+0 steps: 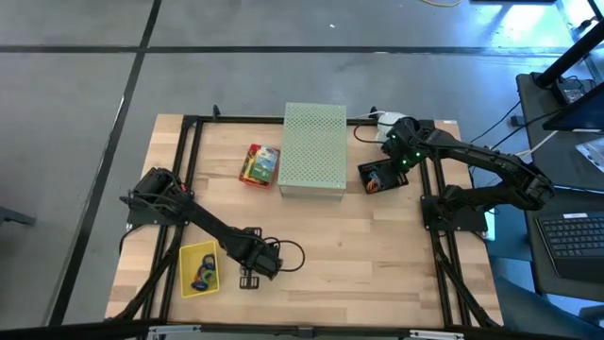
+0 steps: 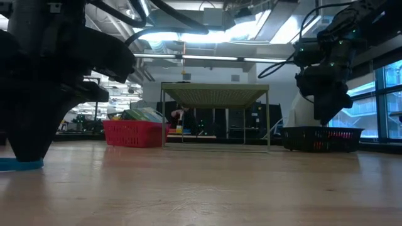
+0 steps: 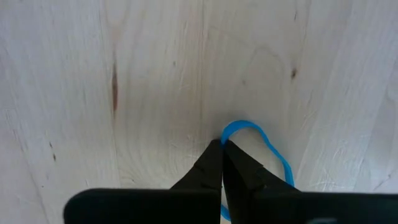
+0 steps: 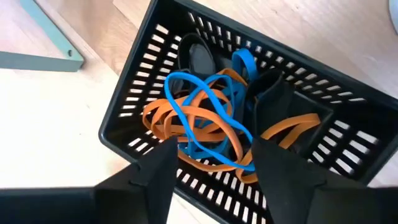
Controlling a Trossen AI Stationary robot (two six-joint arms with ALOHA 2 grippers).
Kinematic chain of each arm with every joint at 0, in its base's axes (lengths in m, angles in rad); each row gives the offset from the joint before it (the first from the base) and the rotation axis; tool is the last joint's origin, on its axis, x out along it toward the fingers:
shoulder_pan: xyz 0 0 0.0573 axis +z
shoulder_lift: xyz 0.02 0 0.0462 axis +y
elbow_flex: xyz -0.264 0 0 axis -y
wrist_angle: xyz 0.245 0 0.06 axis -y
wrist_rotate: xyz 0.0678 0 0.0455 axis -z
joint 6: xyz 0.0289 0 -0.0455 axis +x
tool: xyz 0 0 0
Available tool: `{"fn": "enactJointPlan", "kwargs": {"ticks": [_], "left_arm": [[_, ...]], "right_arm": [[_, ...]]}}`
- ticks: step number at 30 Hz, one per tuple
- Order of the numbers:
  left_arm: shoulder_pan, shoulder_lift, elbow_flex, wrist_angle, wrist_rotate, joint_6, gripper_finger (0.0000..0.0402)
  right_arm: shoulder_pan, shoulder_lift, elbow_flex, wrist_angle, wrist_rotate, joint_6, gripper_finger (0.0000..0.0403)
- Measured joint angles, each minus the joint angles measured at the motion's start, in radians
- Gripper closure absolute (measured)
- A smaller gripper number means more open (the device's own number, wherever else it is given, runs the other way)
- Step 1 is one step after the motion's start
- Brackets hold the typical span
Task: Pick & Place Office Desk Supplies
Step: Put the blue rubber band into the black bin
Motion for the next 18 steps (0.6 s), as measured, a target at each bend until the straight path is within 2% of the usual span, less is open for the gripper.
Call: {"fn": "enactJointPlan", "kwargs": {"ticks": [6,18], "left_arm": [[-0.001,0.001,0.015,-0.016,0.000,0.010,0.0400],[0.000,0.007,0.088,-0.099,-0.004,0.045,0.0400]], "right_arm": [[0.000,0.000,0.000,0.000,-0.004,0.037,0.0177],[0.001,0.000,0.000,-0.001,-0.090,0.049,0.0193]]}}
